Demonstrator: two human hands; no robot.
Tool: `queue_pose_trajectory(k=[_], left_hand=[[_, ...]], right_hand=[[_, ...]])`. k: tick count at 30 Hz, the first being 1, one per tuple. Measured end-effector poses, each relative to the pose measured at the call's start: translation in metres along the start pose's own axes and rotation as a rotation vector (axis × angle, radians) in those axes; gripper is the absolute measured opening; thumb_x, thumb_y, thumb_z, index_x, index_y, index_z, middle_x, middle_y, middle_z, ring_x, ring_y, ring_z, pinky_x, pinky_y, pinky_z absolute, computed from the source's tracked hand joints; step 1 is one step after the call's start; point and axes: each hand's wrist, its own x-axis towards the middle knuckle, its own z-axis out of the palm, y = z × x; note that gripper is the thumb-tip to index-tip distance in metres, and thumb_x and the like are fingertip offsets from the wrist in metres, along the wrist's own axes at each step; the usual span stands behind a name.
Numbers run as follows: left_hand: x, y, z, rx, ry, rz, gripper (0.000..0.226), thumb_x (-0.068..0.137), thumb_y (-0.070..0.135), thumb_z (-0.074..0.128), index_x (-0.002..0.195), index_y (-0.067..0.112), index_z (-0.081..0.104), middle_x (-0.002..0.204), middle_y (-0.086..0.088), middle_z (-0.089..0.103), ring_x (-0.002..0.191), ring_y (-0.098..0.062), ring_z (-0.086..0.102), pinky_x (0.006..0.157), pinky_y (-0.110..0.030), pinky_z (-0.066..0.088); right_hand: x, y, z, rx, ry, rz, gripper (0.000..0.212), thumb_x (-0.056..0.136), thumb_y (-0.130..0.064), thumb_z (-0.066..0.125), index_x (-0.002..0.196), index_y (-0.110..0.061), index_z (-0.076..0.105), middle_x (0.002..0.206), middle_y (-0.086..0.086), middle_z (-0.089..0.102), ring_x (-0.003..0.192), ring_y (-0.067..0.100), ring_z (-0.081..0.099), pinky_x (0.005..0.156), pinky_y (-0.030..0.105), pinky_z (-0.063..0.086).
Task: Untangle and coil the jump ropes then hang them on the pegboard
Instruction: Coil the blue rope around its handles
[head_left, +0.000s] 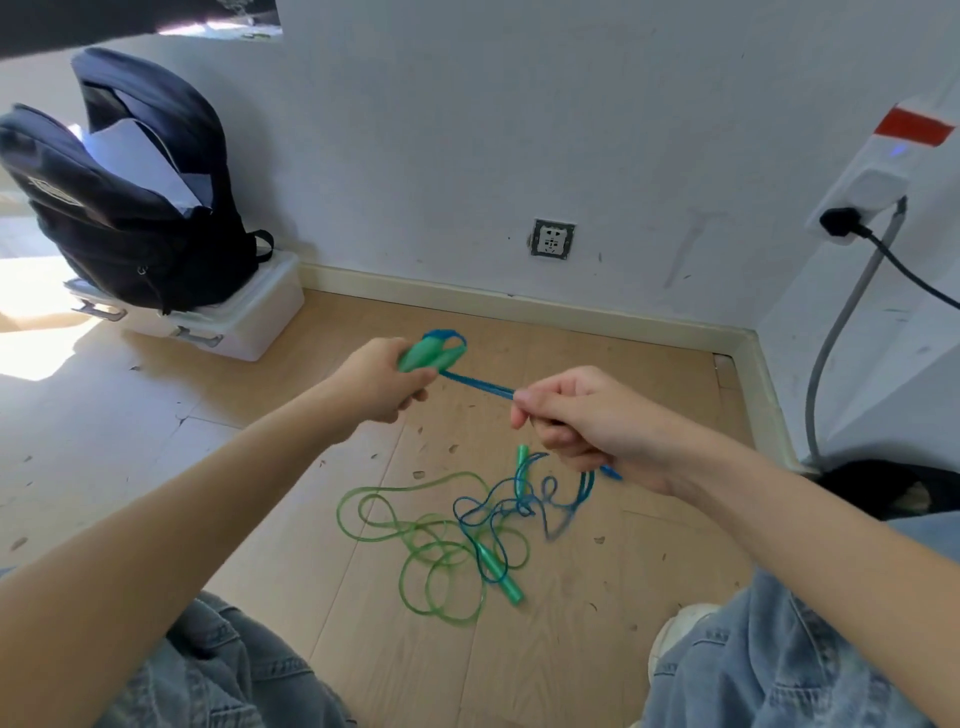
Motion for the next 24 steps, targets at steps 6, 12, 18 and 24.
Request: queue_pose_trajectory(k=[6, 12, 18, 24], left_hand=[[-0.008, -0.014, 0.028, 0.777, -0.079, 0.200, 0.023, 0.096, 0.024, 0.046, 0.112, 0.010, 0.053, 0.094, -0.004, 0.061, 0.081, -0.020, 0.059, 0.071, -0.028, 0.049], [-0.041, 0.001, 0.055, 1.102, -0.365, 0.684, 0.022, 0.097, 0.027, 0.042, 0.116, 0.016, 0.046, 0.102, -0.003, 0.056, 0.095, -0.024, 0.058, 0.086, -0.038, 0.050], [-0.056, 0.023, 0.029, 0.480, -0.079, 0.969, 0.034, 0.092, 0.031, 0.052, 0.121, 0.018, 0.042, 0.092, 0.004, 0.060, 0.074, -0.006, 0.058, 0.065, -0.015, 0.039], [-0.050, 0.027, 0.014, -0.178, -0.242, 0.489, 0.025, 0.089, 0.012, 0.059, 0.113, 0.019, 0.057, 0.071, 0.007, 0.061, 0.054, 0.001, 0.049, 0.053, -0.012, 0.041]], right_hand=[[0.003, -0.004, -0.012, 0.337, -0.043, 0.101, 0.026, 0.098, -0.020, 0.041, 0.075, -0.011, 0.050, 0.044, -0.008, 0.032, 0.037, 0.006, 0.026, 0.034, 0.017, 0.027], [0.010, 0.009, -0.015, 0.275, 0.199, 0.220, 0.031, 0.097, -0.016, 0.041, 0.067, -0.011, 0.046, 0.036, -0.008, 0.031, 0.031, 0.005, 0.023, 0.030, 0.016, 0.021], [0.008, 0.016, -0.016, 0.033, 0.055, 0.309, 0.028, 0.095, -0.016, 0.046, 0.067, -0.011, 0.051, 0.045, -0.004, 0.036, 0.036, 0.005, 0.027, 0.039, 0.019, 0.032], [0.002, 0.012, -0.018, -0.206, -0.060, 0.264, 0.029, 0.094, -0.028, 0.050, 0.070, -0.014, 0.058, 0.054, -0.004, 0.050, 0.047, 0.007, 0.039, 0.051, 0.018, 0.037]])
